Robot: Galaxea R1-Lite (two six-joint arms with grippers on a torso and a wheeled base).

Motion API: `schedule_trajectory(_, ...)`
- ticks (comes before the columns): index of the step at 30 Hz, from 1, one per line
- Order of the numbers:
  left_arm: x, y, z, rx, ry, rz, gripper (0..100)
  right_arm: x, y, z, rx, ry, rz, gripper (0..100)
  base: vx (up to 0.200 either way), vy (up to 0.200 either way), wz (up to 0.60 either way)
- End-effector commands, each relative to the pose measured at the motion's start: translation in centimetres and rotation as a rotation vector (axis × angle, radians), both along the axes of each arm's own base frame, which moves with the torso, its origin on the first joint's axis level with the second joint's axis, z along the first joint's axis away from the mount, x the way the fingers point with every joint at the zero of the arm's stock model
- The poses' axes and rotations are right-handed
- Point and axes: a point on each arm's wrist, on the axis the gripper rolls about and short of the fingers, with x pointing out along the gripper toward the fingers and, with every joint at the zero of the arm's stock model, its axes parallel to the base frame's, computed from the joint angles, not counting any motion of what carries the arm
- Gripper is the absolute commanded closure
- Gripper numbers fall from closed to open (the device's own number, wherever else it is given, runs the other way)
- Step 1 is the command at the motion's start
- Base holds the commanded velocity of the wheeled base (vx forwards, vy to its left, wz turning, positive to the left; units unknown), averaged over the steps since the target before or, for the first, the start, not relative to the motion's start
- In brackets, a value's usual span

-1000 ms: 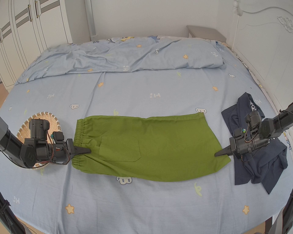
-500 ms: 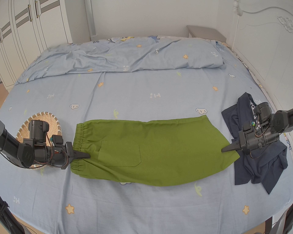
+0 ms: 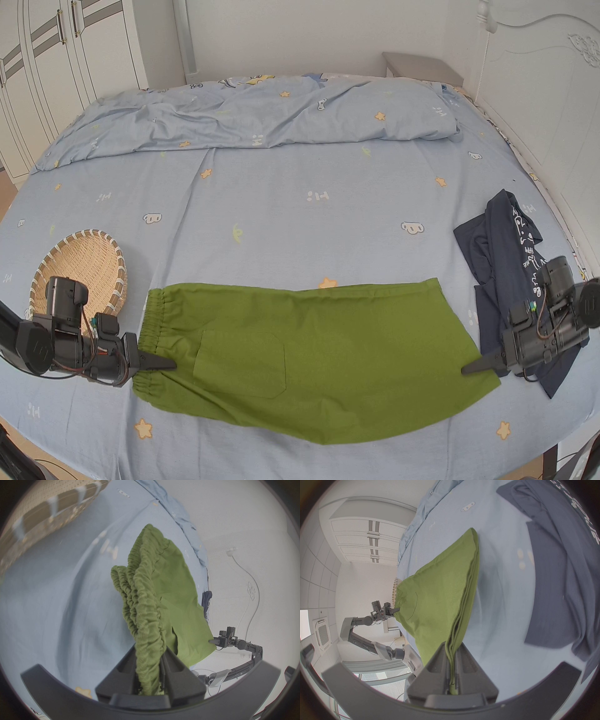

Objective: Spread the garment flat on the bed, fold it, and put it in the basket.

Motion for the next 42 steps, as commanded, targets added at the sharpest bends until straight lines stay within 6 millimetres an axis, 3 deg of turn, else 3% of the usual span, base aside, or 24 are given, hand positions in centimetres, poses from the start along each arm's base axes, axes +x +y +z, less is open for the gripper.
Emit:
schedule_trajectory(1,-4.5,0.4,-1.2,0.027,0.042,-0.007,100,-4.7,0.8,-1.2,0.000,-0.033,0.039,100,0.000,0.000,0.00)
schedule_trajectory(3,-5.7,0.6,-2.1,0.041,0.068,-0.020,100,-6.3,1.0,-2.9,-0.003,-0.016,0.062,100,0.000,0.000,0.00)
schedule_trajectory(6,-6.3,1.2,-2.3,0.044,0.068,0.007,100,-6.8,0.9,-3.6,-0.002,-0.029,0.054,100,0.000,0.000,0.00)
schedule_trajectory(20,-6.8,1.4,-2.5,0.045,0.083,0.018,100,-6.7,1.0,-6.5,-0.011,0.047,0.064,100,0.000,0.000,0.00)
schedule_trajectory(21,-6.8,1.4,-2.6,0.044,0.086,0.018,100,-6.7,1.0,-6.8,-0.015,0.046,0.063,0,0.000,0.000,0.00)
schedule_trajectory(28,-6.8,1.4,-2.4,0.053,0.078,0.024,100,-6.3,0.7,-6.6,-0.017,0.013,0.039,0,0.000,0.000,0.00)
schedule_trajectory(32,-7.3,1.7,-1.2,0.062,0.029,0.055,100,-5.8,-0.2,-5.1,-0.014,-0.088,-0.017,0,0.000,0.000,0.00)
schedule_trajectory(33,-8.0,1.8,0.6,0.071,-0.021,0.072,100,-5.0,-0.5,-2.8,-0.008,-0.197,-0.046,0,0.000,0.000,0.00)
schedule_trajectory(35,-8.2,1.8,0.8,0.071,-0.022,0.073,100,-4.9,-0.5,-2.5,-0.008,-0.210,-0.047,0,0.000,0.000,0.00)
schedule_trajectory(36,-8.7,1.9,2.6,0.074,-0.023,0.084,100,-4.5,-0.3,-0.6,0.004,-0.267,-0.073,0,0.000,0.000,0.00)
schedule_trajectory(37,-8.7,1.9,2.6,0.074,-0.023,0.084,100,-4.5,-0.3,-0.6,0.004,-0.267,-0.073,0,0.000,0.000,0.00)
schedule_trajectory(38,-9.2,2.0,4.4,0.086,-0.006,0.103,100,-4.5,-0.2,1.6,0.027,-0.325,-0.096,0,0.000,0.000,0.00)
schedule_trajectory(42,-9.9,2.4,6.2,0.112,-0.015,0.112,100,-4.9,0.2,3.4,0.051,-0.383,-0.096,0,0.000,0.000,0.00)
